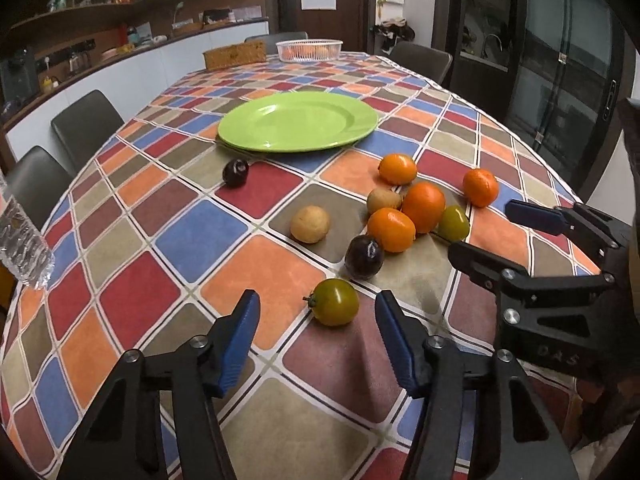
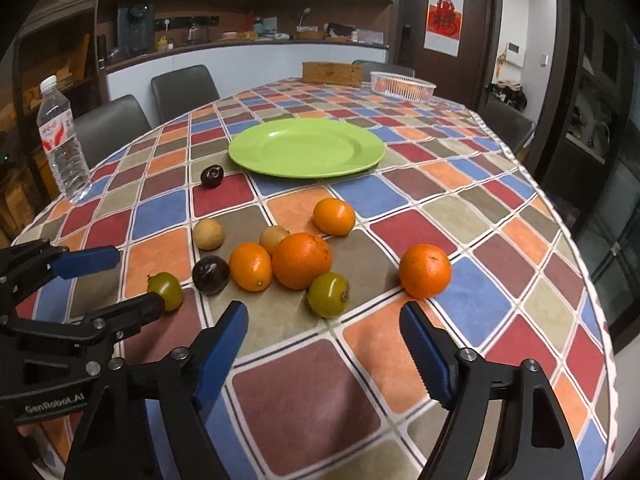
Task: Organize fruits
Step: 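Move both tools toward the small green tomatoes beside the fruit cluster, then close the left tool on a yellow-green tomato while the right tool grasps a green tomato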
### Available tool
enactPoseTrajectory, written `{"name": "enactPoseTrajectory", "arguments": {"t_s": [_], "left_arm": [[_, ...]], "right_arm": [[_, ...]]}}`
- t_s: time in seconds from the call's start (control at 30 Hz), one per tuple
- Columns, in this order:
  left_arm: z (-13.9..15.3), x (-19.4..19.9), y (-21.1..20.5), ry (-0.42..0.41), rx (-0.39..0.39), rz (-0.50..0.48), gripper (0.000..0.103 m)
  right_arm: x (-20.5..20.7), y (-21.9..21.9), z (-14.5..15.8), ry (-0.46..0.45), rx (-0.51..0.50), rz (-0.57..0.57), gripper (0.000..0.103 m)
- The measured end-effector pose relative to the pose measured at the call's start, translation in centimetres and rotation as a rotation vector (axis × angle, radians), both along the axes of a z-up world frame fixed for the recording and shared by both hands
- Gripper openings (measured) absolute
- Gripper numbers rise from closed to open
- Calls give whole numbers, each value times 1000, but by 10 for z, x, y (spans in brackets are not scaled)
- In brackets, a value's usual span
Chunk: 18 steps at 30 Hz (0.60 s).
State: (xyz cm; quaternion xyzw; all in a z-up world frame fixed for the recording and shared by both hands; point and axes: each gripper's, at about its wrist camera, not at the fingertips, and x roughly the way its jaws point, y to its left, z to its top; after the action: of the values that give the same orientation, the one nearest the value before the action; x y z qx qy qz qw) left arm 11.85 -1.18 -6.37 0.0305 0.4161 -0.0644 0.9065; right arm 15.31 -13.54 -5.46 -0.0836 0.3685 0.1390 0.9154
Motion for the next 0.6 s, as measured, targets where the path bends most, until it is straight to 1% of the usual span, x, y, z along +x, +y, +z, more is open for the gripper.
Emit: {"name": "enactPoseTrajectory", "arguments": {"t_s": [0.07,0.17,0.23,0.37,0.4,0.43,0.5,0.53,0.57,0.6], "left_arm": [[-3,3,-1,11,4,-4,57],[-6,7,-1,27,-1,-9,52],[-8,10,-2,38,-6,-13,47],[-11,14,-2,51,-15,-20,41],[-11,15,-2,54,-16,-23,38],[-11,16,-3,59,-21,-27,35],[-11,17,-4,60,-23,-31,34],[-10,17,-4,60,-23,-36,32],[-10,18,-5,60,-23,-39,32],[-10,18,-6,58,-22,-43,31]], "right_arm": [[5,0,-4,18,4,0,72],[13,0,-8,46,13,0,67],[18,0,-12,62,18,3,63],[24,0,-16,86,26,3,58],[26,0,-17,93,28,0,57],[28,-1,-18,101,33,0,54],[31,-2,-20,118,42,-3,51],[33,-3,-21,126,49,-5,48],[34,-4,-22,135,58,-6,45],[36,-5,-22,140,63,-8,44]]}}
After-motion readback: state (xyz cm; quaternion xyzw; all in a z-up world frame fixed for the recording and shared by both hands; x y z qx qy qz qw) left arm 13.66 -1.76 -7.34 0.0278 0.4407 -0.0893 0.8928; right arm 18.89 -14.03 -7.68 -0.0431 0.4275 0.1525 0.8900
